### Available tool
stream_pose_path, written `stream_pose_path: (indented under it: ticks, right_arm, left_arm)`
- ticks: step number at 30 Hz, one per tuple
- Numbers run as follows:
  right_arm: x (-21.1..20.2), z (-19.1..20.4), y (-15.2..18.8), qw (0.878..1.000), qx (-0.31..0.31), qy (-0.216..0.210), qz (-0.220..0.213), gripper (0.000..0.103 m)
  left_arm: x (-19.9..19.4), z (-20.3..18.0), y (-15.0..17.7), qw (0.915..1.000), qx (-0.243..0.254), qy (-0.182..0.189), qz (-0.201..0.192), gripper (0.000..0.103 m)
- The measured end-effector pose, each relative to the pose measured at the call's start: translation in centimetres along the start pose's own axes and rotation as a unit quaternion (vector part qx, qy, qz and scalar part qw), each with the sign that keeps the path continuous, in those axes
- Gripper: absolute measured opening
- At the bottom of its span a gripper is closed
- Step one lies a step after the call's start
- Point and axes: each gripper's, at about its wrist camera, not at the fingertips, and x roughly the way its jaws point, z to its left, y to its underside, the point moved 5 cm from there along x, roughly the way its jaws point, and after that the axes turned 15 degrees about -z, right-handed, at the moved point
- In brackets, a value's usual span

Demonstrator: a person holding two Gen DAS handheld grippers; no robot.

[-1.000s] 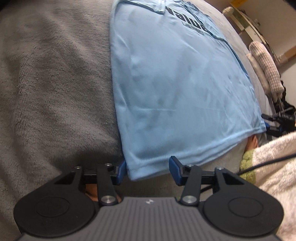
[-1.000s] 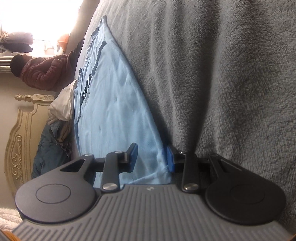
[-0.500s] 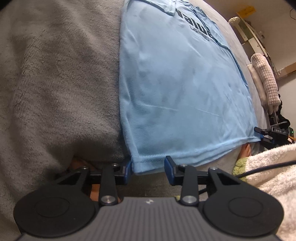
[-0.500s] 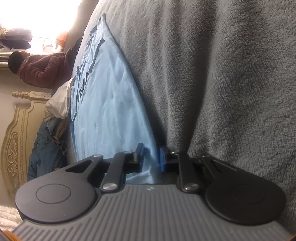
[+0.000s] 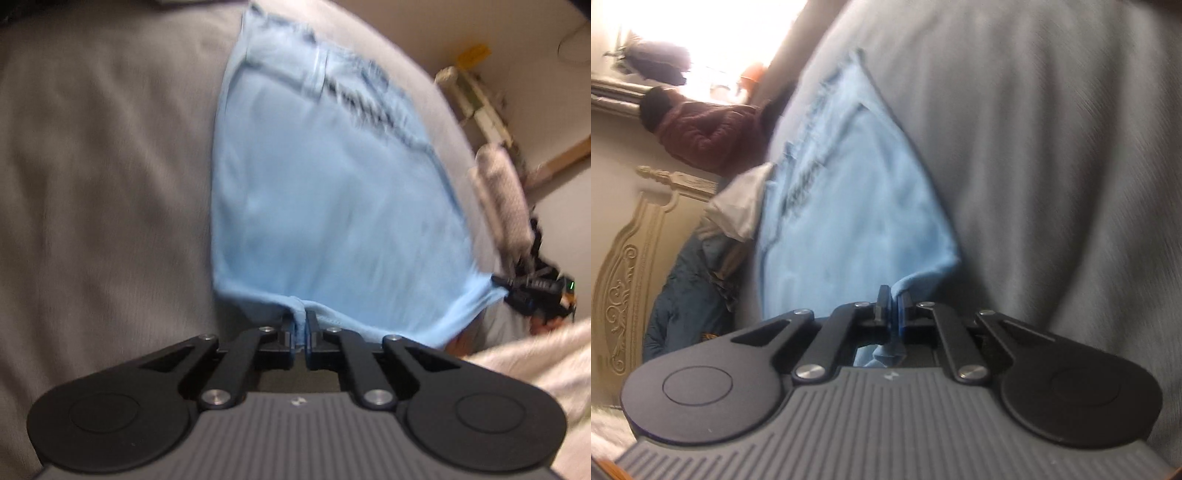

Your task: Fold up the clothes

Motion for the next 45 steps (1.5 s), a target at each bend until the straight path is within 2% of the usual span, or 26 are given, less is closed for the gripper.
stream_pose_path:
  ticks: [5,11,20,23,31,36,39,40,41,42,43,45]
  right_arm:
    - [2.3,3.3,-3.8,0.999,-0.029,-0.026,-0.027,0.001]
    - [6.0,6.9,-8.7,0.996,-0.048,-0.05,-0.063,0.001]
    - [13.0,10.4,-15.0,0.991,-0.075,-0.055,-0.099,0.001]
    - [15.3,10.9,-16.8,0.99,-0.075,-0.05,-0.108,0.001]
    - [21.5,10.7,-20.9,0.989,-0.072,-0.031,-0.124,0.001]
    - [25.5,9.7,-22.3,0.99,-0.067,-0.013,-0.121,0.001]
    - [27.8,7.8,-22.4,0.992,-0.042,0.011,-0.118,0.002]
    - [28.6,7.0,-22.3,0.992,-0.028,0.023,-0.117,0.004]
    - [29.4,6.1,-22.3,0.993,-0.014,0.035,-0.116,0.005]
    - [29.8,5.4,-22.2,0.993,0.006,0.036,-0.113,0.005]
    - [30.3,4.8,-22.1,0.993,0.026,0.037,-0.11,0.005]
    - [31.1,3.4,-22.0,0.992,0.065,0.039,-0.104,0.008]
  left_arm:
    - [0.9,-0.7,-5.7,0.9977,0.01,-0.005,-0.066,0.005]
    - [3.2,-1.9,-12.1,0.9904,0.025,-0.019,-0.134,0.005]
    - [6.6,-0.7,-19.5,0.9791,0.016,-0.043,-0.198,0.005]
    - [8.8,-0.2,-21.8,0.9764,0.011,-0.051,-0.21,0.005]
    - [14.7,2.2,-25.7,0.9752,-0.009,-0.071,-0.21,0.005]
    - [18.4,3.7,-28.2,0.9742,-0.022,-0.083,-0.209,0.006]
    - [19.7,5.4,-28.2,0.9735,-0.058,-0.091,-0.201,0.007]
    - [20.2,6.0,-28.1,0.973,-0.071,-0.094,-0.199,0.012]
    - [20.6,6.6,-28.1,0.9722,-0.084,-0.096,-0.196,0.023]
    - [21.0,7.2,-28.0,0.9713,-0.097,-0.099,-0.193,0.028]
    - [21.4,7.8,-28.0,0.9702,-0.11,-0.102,-0.19,0.033]
    - [21.3,8.5,-28.0,0.9681,-0.138,-0.084,-0.191,0.039]
